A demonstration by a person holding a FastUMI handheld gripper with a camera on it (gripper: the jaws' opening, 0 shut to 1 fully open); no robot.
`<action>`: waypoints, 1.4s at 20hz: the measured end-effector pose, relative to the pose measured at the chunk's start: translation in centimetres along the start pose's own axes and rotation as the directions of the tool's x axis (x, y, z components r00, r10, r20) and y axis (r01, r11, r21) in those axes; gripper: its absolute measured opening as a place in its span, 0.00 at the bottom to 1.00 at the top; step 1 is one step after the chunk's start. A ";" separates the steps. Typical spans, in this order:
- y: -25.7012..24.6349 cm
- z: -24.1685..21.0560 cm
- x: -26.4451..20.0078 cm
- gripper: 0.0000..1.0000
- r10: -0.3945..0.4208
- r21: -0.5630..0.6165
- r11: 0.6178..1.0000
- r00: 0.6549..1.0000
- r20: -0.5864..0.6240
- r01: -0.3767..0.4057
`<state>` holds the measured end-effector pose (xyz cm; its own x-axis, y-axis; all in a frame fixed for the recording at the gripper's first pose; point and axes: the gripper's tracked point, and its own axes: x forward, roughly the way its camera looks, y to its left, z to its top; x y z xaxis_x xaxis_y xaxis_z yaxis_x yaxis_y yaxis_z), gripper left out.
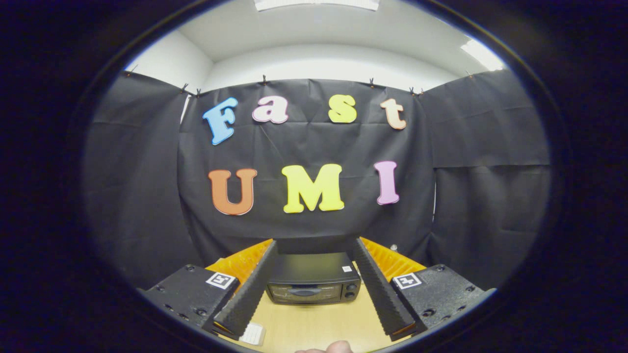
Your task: Open the toaster oven, put the food inside, and close the toaster oven door.
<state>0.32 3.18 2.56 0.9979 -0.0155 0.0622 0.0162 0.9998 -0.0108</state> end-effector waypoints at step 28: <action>-1.3 -0.1 -1.4 1.00 0.009 0.046 0.999 0.999 -0.043 -0.007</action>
<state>-1.08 1.94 2.35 0.9998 -0.0070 0.0191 0.0063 0.9994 0.0346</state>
